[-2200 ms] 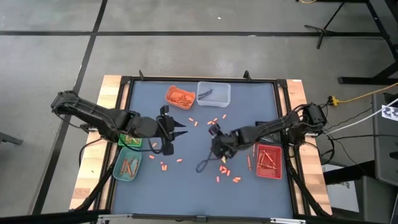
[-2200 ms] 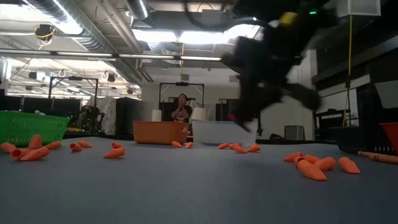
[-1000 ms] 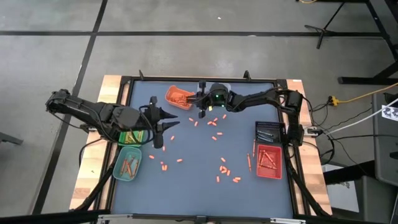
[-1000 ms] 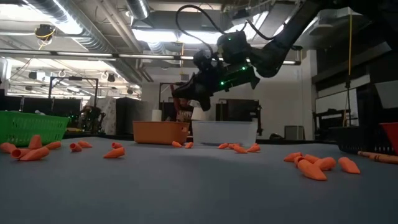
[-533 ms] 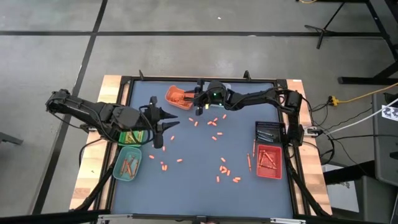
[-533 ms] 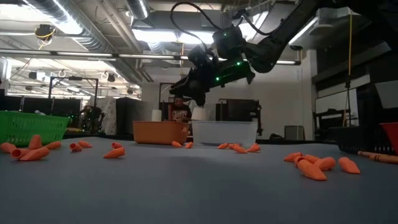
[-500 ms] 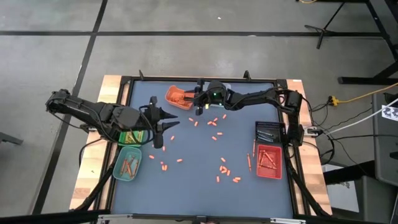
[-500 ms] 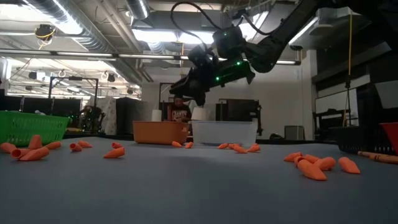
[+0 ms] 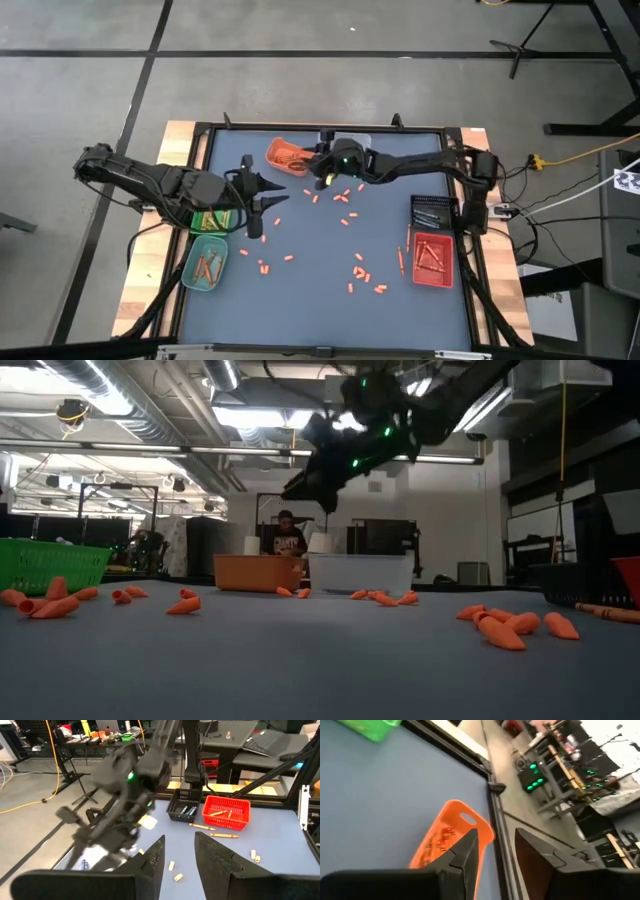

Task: Sort crayons
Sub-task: Put the orange crayon into the blue bin

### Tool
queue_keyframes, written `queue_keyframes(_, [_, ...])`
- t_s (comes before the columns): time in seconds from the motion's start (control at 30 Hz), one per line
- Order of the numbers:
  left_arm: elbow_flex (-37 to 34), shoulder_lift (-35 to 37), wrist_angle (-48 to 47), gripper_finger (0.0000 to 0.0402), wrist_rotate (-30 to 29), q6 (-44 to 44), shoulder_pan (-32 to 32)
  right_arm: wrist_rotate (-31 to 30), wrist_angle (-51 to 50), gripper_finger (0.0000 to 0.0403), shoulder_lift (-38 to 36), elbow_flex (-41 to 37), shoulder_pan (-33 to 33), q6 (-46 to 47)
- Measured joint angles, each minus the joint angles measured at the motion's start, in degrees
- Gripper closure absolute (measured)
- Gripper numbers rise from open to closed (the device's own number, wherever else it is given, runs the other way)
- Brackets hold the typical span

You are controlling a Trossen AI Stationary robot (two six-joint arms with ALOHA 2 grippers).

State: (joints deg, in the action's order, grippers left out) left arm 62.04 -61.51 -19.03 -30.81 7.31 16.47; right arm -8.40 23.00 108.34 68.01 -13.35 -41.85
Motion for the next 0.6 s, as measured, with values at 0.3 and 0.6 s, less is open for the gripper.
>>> queue_keyframes(0.3, [-0.04,-4.67,-0.06,0.031,0.09,-0.35,-0.04,-0.55,-30.75,0.0276,-12.48,0.02,9.4,0.02])
queue_keyframes(0.6, [-0.04,-10.25,0.74,0.031,-0.02,-0.35,-0.27,4.21,-57.29,0.0276,-17.04,-0.02,18.09,12.0])
